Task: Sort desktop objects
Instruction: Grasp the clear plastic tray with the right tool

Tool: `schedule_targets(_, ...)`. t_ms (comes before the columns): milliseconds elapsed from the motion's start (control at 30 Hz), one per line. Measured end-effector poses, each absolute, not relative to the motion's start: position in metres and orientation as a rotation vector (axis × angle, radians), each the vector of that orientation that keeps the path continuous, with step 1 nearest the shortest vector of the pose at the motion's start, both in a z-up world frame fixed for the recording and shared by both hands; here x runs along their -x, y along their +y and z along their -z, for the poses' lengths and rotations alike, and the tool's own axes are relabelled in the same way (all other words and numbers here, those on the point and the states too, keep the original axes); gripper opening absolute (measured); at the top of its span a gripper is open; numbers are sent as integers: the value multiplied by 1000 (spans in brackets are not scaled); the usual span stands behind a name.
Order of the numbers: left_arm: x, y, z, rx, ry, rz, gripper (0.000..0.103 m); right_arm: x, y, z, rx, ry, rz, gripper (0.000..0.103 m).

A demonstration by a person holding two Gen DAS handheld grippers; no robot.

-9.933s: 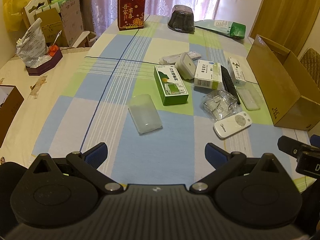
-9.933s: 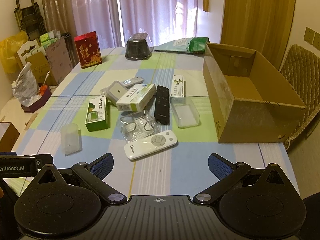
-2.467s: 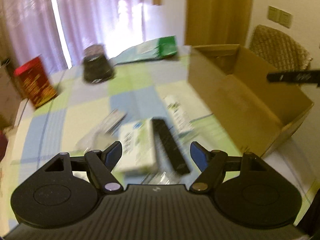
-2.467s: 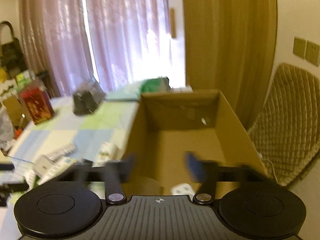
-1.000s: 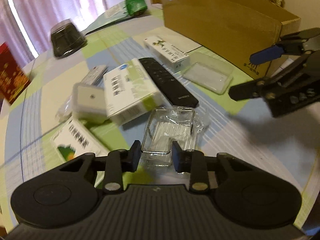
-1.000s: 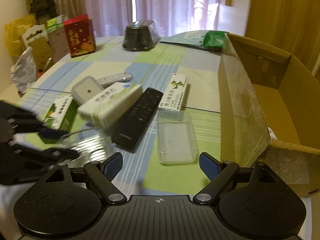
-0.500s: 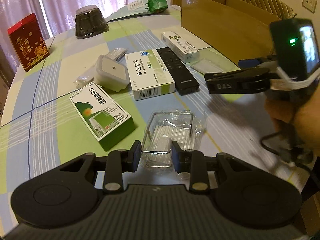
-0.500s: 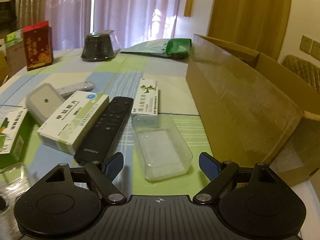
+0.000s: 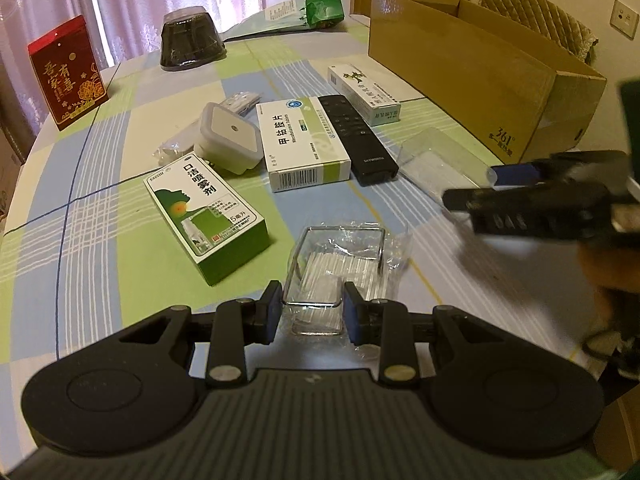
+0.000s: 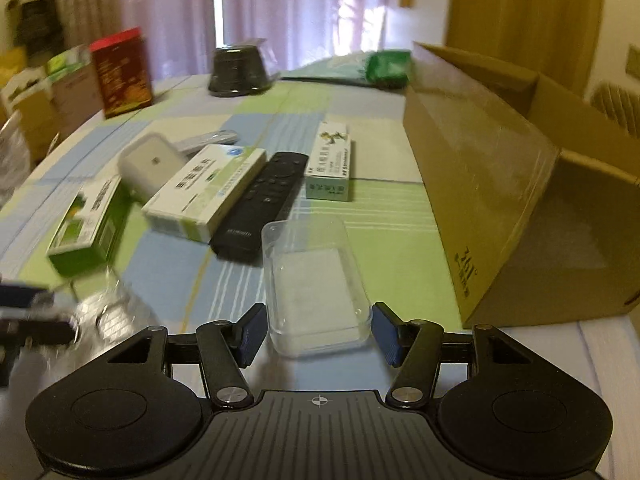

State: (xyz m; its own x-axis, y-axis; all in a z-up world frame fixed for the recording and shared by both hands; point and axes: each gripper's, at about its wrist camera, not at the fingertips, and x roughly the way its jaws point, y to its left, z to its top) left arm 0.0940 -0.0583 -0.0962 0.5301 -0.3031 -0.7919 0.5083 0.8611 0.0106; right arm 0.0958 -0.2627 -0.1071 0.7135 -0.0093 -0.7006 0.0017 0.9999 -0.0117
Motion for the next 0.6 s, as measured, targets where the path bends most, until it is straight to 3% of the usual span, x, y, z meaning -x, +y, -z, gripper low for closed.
schedule_targets(33,-94,-59,97,-253,890,488,28,-95,-263,107,16,777,-2,87)
schedule_targets(400,-98,-60,103,-262,904,483,34,-111,-264,118,30,802,-106,87)
schedule_targets(467,-98,-60,104,-265,912,484,30,-113,-264,118,32,812,-110,56)
schedule_targets(600,-92,-57,99,-265,916,475,26,-109,-263,112,42,833,-113,55)
